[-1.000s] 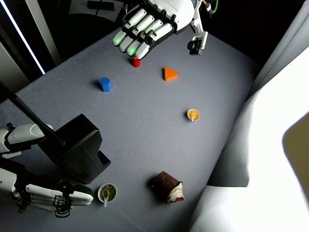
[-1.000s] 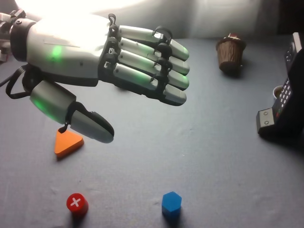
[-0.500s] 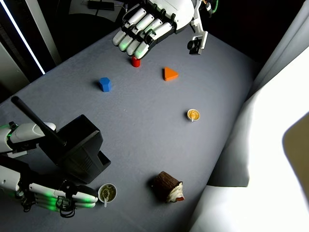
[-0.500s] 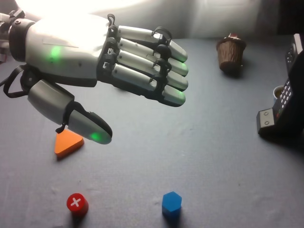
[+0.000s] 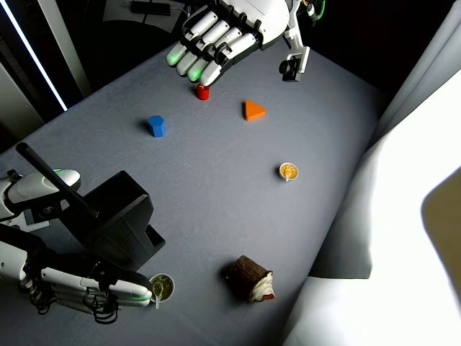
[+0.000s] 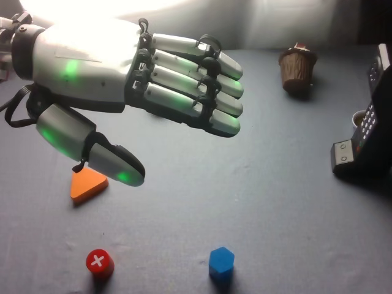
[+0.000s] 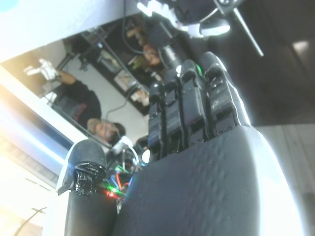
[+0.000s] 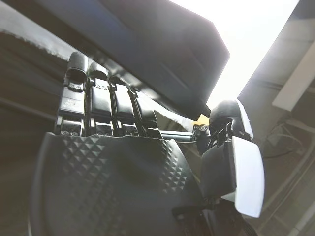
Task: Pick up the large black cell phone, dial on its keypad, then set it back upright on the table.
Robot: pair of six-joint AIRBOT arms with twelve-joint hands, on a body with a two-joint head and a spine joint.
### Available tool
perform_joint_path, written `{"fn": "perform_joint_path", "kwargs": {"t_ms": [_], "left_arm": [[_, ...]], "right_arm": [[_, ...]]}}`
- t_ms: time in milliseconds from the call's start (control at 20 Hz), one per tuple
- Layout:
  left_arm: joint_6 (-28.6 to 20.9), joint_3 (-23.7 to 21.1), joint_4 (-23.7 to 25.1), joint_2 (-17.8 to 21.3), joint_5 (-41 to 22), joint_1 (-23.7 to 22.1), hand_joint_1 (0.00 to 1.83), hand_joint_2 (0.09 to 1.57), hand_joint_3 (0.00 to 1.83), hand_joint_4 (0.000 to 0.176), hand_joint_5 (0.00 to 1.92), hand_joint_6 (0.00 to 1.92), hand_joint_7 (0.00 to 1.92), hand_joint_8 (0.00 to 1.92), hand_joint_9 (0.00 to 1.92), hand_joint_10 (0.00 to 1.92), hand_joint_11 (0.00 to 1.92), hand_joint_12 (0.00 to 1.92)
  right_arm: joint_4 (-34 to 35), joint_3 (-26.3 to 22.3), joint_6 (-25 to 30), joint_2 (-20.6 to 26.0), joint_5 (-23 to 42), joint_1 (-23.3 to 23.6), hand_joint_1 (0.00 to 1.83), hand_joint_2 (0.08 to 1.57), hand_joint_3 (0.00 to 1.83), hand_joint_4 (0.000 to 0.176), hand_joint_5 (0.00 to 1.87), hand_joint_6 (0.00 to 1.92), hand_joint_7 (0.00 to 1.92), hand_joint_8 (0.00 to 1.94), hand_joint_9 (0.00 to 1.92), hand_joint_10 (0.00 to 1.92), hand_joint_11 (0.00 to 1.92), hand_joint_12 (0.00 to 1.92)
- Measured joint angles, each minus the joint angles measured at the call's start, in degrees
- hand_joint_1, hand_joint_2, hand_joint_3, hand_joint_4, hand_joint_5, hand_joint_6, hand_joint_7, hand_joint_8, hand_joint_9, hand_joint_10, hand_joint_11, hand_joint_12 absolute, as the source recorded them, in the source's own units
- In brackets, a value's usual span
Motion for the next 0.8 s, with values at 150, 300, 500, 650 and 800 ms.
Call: {"fn": "perform_joint_path", "kwargs": {"t_ms": [150,300,500,650,800], "left_arm": [[0.0,0.0,0.1,0.0,0.0,0.0,0.07,1.29,0.0,0.0,0.24,0.0,0.25,0.0,0.2,0.0,0.0,0.37],[0.0,0.0,0.1,0.0,-0.1,0.0,0.05,1.3,0.0,0.0,0.24,0.0,0.22,0.0,0.17,0.0,0.0,0.24],[0.0,0.0,0.2,0.0,-0.2,0.0,0.04,1.3,0.0,0.0,0.24,0.0,0.22,0.0,0.17,0.0,0.0,0.3],[0.0,0.0,0.2,0.0,-0.2,0.0,0.03,1.31,0.0,0.0,0.24,0.0,0.23,0.0,0.18,0.0,0.0,0.3],[0.0,0.0,0.3,0.0,-0.3,0.0,0.05,1.3,0.0,0.0,0.26,0.0,0.23,0.0,0.19,0.0,0.0,0.35]], "right_arm": [[-0.1,0.0,0.0,0.0,0.0,0.0,0.14,1.06,0.0,0.003,0.02,0.0,0.11,0.01,0.11,0.01,0.0,0.44],[0.0,0.0,0.0,0.0,0.0,0.0,0.17,1.06,0.0,0.004,0.05,0.0,0.12,0.0,0.13,0.0,0.0,0.43],[0.0,0.0,0.0,-0.1,0.0,0.0,0.14,1.07,0.0,0.005,0.04,0.0,0.11,0.0,0.12,0.0,0.0,0.38],[0.0,0.0,0.0,-0.7,0.1,0.0,0.19,1.06,0.0,0.008,0.07,0.01,0.13,0.01,0.13,0.01,0.0,0.38],[-0.3,0.4,0.0,-1.2,0.1,0.0,0.2,1.05,0.0,0.009,0.08,0.0,0.12,0.0,0.12,0.0,0.0,0.33]]}}
